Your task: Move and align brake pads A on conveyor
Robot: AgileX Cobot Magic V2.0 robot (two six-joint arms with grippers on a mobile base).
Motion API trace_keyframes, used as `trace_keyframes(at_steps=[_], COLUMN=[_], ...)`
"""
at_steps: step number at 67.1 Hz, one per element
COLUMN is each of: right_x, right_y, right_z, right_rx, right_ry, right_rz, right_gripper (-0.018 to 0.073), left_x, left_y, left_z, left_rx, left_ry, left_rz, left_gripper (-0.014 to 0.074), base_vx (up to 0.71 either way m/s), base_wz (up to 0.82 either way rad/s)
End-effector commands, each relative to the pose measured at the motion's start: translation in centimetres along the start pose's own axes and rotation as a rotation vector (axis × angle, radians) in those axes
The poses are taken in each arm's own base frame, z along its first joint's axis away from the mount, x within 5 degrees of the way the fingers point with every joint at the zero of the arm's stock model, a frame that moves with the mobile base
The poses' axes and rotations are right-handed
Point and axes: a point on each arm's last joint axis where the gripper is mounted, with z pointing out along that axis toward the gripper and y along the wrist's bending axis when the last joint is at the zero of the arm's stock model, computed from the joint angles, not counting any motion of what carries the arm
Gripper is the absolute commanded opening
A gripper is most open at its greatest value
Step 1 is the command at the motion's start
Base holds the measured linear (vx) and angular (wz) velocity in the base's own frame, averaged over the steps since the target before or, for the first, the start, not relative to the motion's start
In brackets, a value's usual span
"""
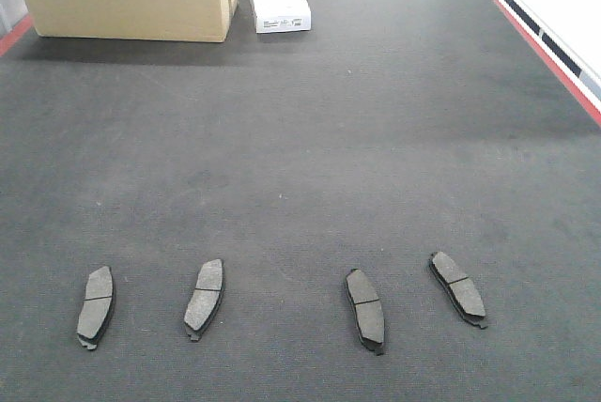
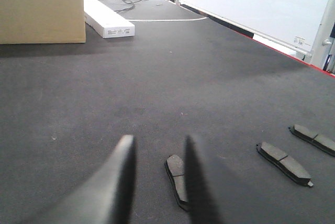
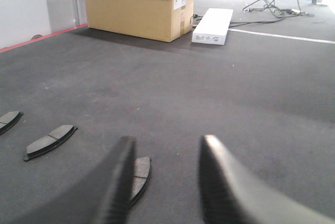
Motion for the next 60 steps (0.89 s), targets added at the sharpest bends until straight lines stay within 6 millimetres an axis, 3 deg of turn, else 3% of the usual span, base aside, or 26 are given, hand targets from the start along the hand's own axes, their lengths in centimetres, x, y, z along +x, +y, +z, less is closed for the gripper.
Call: trace_keyframes(at_steps=[1,4,51,60], right_x=[-1.26,-1.26,-1.16,-1.16], right_y=[0.07,0.06,0.05,0.05], right_z=[-0.16,-0.16,-0.15,-0.15], right_rx=[-0.008,-0.006,-0.005,-0.005], right_ry=[-0.069,-0.069,-0.059,-0.059], right_rz=[-0.003,-0.006,-0.003,-0.003], right_gripper=[0.0041,-0.0019,-0.0012,-0.0012], left_x=[-1.40,-1.43,-1.38,-1.28], left_y=[-0.35,-0.36,-0.32,-0.55], left_z=[-0.17,-0.17,-0.15,-0.15], left_rx=[0.036,0.036,0.032,0.059], left_ry=[-0.088,-0.091,-0.084,-0.072], left_rz=[0.001,0.004,0.008,-0.057], left_gripper=[-0.0009,-0.0008,-0.0006,-0.0006], base_vx=[0.00,0.00,0.00,0.00], base_wz=[0.00,0.00,0.00,0.00])
